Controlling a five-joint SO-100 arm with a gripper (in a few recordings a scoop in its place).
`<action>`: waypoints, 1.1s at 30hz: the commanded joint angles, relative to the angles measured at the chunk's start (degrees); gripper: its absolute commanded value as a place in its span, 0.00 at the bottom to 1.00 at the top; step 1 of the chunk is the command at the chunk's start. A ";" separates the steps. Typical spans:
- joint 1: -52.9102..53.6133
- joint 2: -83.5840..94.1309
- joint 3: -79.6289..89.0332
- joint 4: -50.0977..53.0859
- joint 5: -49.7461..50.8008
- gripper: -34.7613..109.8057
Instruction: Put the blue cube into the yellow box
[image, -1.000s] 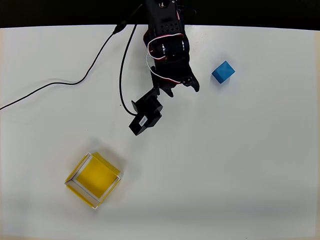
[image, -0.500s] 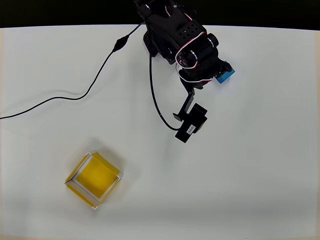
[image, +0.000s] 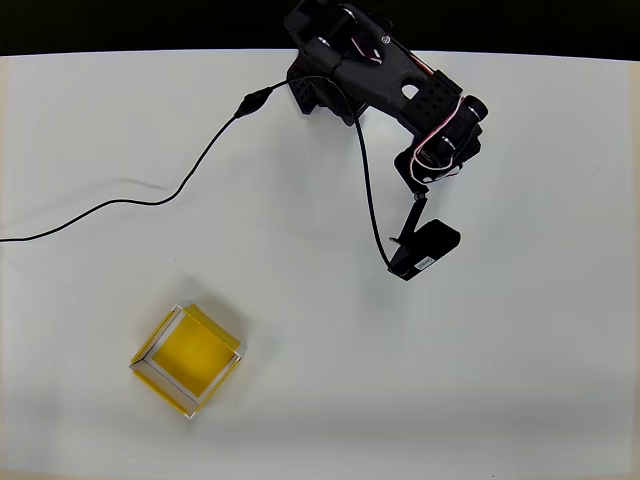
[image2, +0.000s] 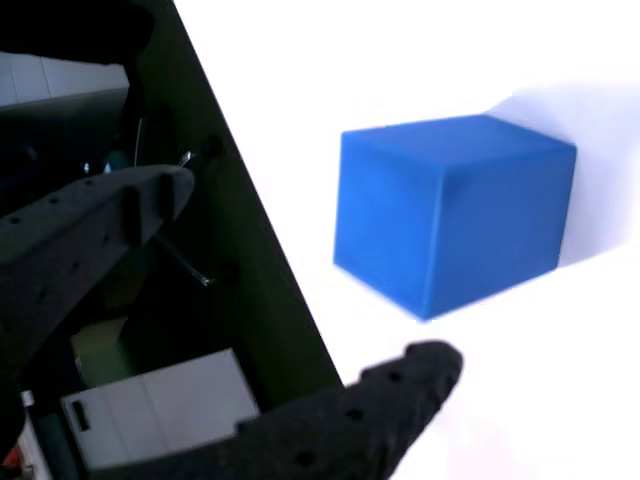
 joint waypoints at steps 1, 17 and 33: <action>-3.52 -0.44 -4.75 -1.41 1.41 0.56; -11.69 -5.80 4.04 -10.37 8.09 0.56; -8.00 -8.09 10.90 -18.37 7.21 0.56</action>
